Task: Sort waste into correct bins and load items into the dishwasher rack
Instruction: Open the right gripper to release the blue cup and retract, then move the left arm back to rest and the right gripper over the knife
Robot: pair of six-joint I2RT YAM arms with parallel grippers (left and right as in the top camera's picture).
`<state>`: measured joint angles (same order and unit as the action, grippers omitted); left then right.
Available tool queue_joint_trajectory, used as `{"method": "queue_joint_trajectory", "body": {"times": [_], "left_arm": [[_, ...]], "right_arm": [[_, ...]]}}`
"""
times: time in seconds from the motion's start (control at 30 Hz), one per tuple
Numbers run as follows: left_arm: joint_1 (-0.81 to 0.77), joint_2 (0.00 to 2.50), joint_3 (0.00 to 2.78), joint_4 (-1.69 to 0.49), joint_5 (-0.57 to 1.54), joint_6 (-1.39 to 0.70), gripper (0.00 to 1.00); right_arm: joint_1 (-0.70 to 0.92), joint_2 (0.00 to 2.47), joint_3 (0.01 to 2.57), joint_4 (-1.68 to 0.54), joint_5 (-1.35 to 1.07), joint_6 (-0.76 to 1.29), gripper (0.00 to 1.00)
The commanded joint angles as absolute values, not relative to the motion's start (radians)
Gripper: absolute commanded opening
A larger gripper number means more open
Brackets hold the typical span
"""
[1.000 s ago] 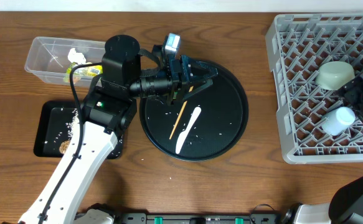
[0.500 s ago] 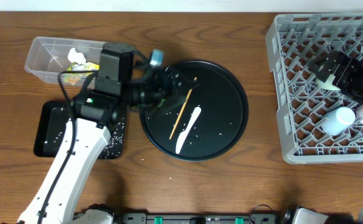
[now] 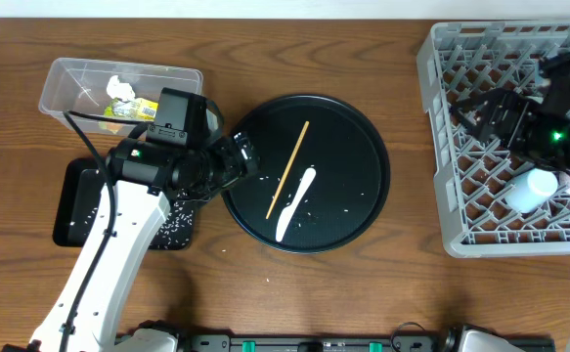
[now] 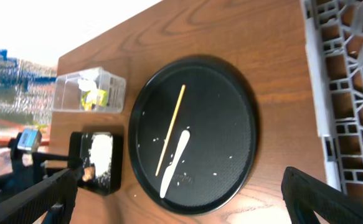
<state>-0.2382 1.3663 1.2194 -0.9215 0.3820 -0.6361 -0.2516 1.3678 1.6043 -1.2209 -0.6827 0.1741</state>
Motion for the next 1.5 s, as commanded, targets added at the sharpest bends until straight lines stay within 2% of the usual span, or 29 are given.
{"method": "queue_joint_trajectory", "body": {"times": [0.0,0.2,0.4,0.47,0.57,0.7,0.93,1.1,1.27,1.47], "left_arm": [[-0.235,1.365,1.228,-0.957,0.200,-0.580,0.95],[-0.235,1.365,1.228,-0.983,-0.005,-0.580,0.98],[-0.226,1.365,1.228,-0.980,-0.212,-0.580,0.98],[-0.207,1.365,1.228,-0.997,-0.282,-0.580,0.98],[-0.131,1.365,1.228,-1.019,-0.266,-0.591,0.98],[0.017,1.365,1.228,-1.054,-0.258,-0.626,0.98],[0.219,1.365,1.228,-1.110,-0.244,-0.625,0.98],[0.271,1.365,1.228,-1.110,-0.244,-0.625,0.98],[0.273,1.365,1.228,-1.110,-0.244,-0.625,0.98],[0.273,1.365,1.228,-1.110,-0.244,-0.625,0.98]], "right_arm": [[-0.208,1.377,1.606,-1.239,-0.704,0.171,0.99],[-0.068,1.377,1.606,-1.250,-0.603,0.207,0.99],[0.190,1.394,1.606,-1.252,-0.303,0.246,0.99],[0.266,1.401,1.606,-1.242,-0.276,0.246,0.99],[0.339,1.401,1.606,-1.193,-0.285,0.278,0.99],[0.404,1.422,1.606,-1.109,-0.283,0.432,0.99],[0.537,1.591,1.606,-1.050,-0.199,0.549,0.99],[0.638,1.718,1.606,-0.981,-0.064,0.740,0.99],[0.697,1.832,1.606,-1.007,0.055,0.950,0.94],[0.741,1.971,1.606,-1.042,0.102,1.037,0.98]]}}
